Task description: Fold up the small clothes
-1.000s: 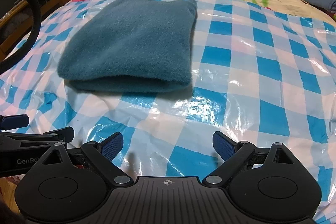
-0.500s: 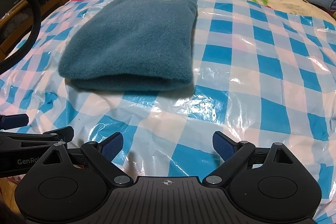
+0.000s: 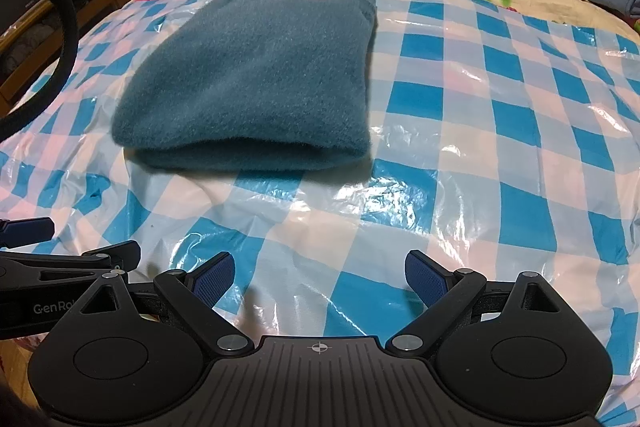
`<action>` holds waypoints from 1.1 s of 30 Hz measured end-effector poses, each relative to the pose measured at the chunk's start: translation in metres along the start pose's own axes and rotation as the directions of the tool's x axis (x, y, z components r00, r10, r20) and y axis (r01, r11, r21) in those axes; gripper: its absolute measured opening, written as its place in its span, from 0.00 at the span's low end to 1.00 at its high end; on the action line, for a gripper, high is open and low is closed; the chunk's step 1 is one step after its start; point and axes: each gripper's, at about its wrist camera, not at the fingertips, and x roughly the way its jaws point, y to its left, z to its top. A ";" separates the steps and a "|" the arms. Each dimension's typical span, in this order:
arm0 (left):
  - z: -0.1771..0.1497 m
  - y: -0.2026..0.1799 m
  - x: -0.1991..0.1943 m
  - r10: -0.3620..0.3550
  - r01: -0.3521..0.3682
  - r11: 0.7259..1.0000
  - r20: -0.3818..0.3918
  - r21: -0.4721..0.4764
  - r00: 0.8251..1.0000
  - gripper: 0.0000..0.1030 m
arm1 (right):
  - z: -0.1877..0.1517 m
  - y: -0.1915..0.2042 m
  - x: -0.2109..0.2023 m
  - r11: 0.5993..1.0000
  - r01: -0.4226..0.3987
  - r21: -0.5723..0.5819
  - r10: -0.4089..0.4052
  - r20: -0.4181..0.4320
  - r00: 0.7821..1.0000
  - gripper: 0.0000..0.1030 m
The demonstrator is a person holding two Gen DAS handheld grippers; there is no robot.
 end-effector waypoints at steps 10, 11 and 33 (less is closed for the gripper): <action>-0.001 0.000 0.001 0.006 -0.006 1.000 -0.003 0.004 1.000 0.91 | 0.000 0.001 0.001 1.000 0.000 0.001 0.000 -0.003 1.000 0.91; -0.001 0.000 0.001 0.007 -0.007 1.000 -0.003 0.005 1.000 0.90 | 0.000 0.001 0.001 1.000 0.000 0.002 0.000 -0.002 1.000 0.91; -0.001 0.001 0.002 0.004 -0.004 1.000 -0.009 0.007 1.000 0.90 | 0.000 0.002 0.002 1.000 -0.001 0.008 0.001 -0.018 1.000 0.91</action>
